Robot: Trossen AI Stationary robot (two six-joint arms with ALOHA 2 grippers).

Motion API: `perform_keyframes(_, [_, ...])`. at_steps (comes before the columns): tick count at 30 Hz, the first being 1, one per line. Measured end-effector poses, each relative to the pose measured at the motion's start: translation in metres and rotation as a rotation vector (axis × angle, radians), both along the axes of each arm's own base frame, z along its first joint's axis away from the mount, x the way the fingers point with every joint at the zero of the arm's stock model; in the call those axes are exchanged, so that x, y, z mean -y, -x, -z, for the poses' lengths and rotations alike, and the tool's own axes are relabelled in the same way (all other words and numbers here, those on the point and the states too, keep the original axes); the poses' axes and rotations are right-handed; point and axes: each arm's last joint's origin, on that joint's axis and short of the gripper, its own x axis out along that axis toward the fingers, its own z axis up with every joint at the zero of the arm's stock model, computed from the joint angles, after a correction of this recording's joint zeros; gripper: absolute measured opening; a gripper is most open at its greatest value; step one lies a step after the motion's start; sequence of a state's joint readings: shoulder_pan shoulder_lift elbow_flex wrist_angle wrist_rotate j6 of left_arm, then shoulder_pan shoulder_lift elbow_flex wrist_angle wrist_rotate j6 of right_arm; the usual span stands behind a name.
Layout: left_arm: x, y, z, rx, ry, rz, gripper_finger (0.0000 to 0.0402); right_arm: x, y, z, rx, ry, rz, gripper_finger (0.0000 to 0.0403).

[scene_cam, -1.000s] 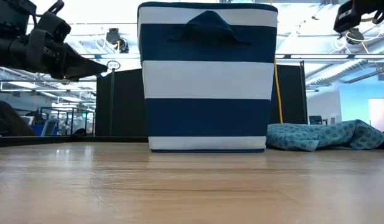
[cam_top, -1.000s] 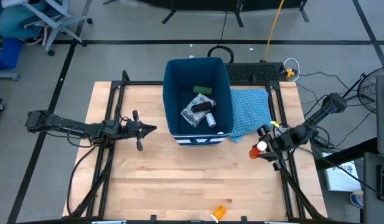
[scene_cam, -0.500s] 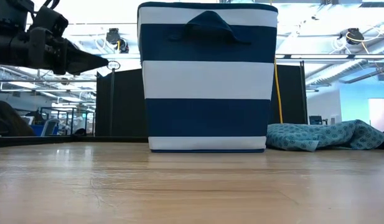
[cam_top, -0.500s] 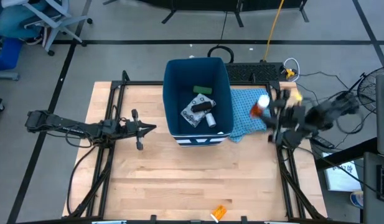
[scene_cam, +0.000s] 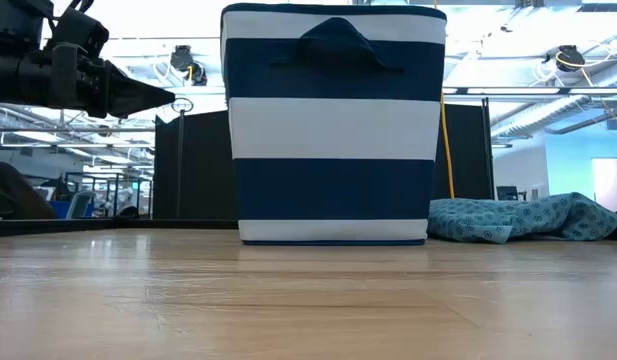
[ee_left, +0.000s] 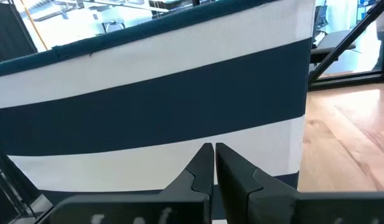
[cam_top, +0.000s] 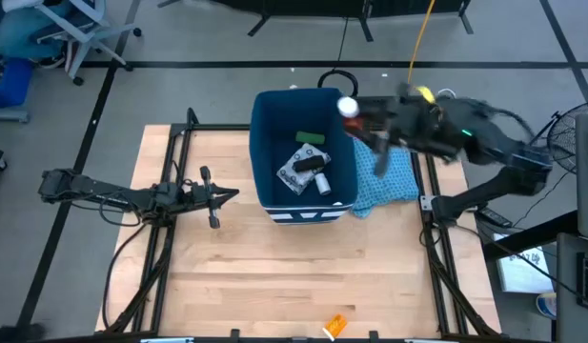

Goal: Pick & place medical supplies in basket/bin
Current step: Put the red pill bottle into the blue bin

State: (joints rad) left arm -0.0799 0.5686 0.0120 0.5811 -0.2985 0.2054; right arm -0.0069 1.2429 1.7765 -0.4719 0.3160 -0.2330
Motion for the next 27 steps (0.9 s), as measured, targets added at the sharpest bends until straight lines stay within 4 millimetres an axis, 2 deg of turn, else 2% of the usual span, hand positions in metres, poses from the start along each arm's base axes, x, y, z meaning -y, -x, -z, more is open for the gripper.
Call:
perform_keyframes(6, [0.0, 0.0, 0.0, 0.0, 0.0, 0.0, 0.0021, 0.054, -0.057, 0.017, -0.077, -0.172, -0.106, 0.014])
perform_keyframes(10, [0.0, 0.0, 0.0, 0.0, 0.001, 0.0, 0.0021, 0.088, -0.089, 0.049, -0.199, -0.246, -0.159, 0.014])
perform_keyframes(14, [0.0, 0.0, 0.0, 0.003, 0.014, 0.001, 0.0021, 0.115, -0.109, 0.089, -0.401, -0.263, -0.161, 0.014])
perform_keyframes(19, [0.0, 0.0, 0.0, 0.007, 0.035, 0.002, 0.0021, 0.138, -0.135, 0.138, -0.599, -0.277, -0.153, 0.014])
perform_keyframes(27, [0.0, 0.0, 0.0, 0.007, 0.038, 0.002, 0.0021, 0.155, -0.17, 0.211, -0.854, -0.223, -0.171, 0.014])
